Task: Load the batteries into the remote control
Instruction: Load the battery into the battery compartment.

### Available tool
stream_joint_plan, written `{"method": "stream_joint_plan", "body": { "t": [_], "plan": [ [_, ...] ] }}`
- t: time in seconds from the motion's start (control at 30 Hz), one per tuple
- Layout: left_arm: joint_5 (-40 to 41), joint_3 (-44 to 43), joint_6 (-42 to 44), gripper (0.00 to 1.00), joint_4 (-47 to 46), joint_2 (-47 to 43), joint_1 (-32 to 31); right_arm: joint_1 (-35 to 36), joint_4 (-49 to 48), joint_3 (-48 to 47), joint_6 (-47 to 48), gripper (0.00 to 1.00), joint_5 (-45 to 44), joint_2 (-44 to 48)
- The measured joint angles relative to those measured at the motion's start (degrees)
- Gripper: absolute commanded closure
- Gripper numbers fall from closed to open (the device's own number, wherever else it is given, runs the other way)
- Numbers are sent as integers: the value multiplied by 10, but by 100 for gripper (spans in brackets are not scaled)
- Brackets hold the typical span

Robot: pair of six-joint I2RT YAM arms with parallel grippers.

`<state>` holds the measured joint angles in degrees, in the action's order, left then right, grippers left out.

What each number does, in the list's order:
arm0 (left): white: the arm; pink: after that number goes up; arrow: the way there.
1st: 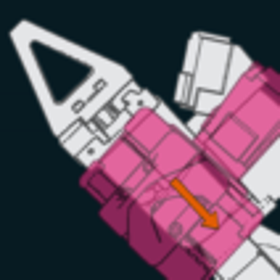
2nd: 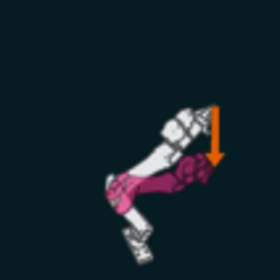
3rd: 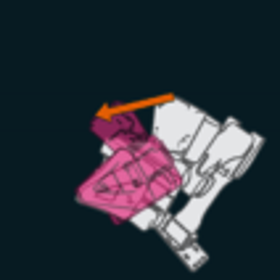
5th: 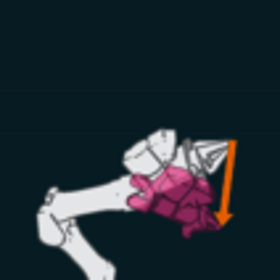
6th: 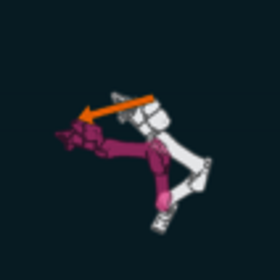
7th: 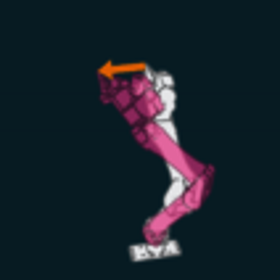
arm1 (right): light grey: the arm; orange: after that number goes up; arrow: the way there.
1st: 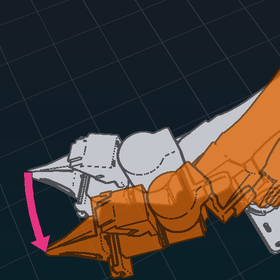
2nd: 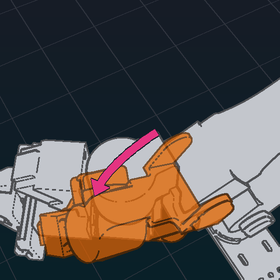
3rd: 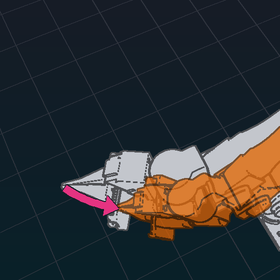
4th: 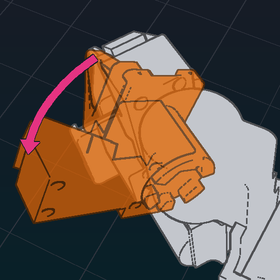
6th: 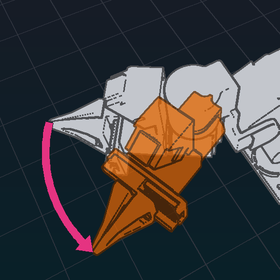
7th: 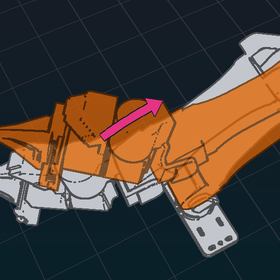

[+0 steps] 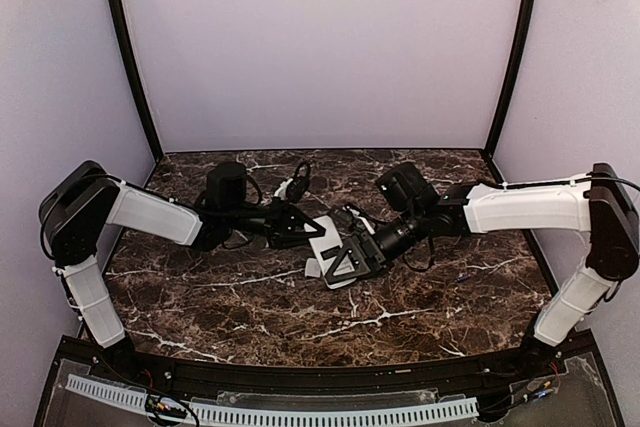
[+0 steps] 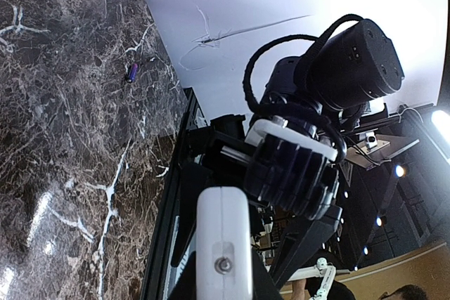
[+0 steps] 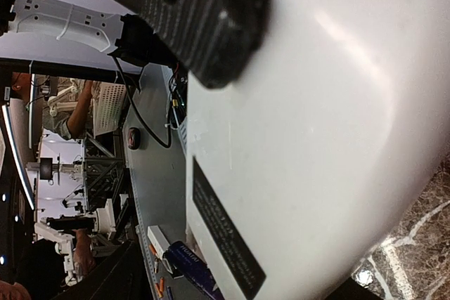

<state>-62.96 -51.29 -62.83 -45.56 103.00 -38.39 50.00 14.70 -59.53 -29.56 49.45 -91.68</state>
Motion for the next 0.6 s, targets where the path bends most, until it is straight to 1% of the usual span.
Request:
{"method": "stream_joint_plan", "body": {
  "t": [0.13, 0.33, 0.6],
  "plan": [
    [0, 0, 0, 100, 0, 0, 0, 1, 8, -3, 5, 34, -3, -3],
    [0, 0, -4, 100, 0, 0, 0, 3, 16, -10, 6, 35, -6, -5],
    [0, 0, -9, 100, -6, 0, 0, 3, 21, -14, 13, 42, -9, -7]
  ]
}}
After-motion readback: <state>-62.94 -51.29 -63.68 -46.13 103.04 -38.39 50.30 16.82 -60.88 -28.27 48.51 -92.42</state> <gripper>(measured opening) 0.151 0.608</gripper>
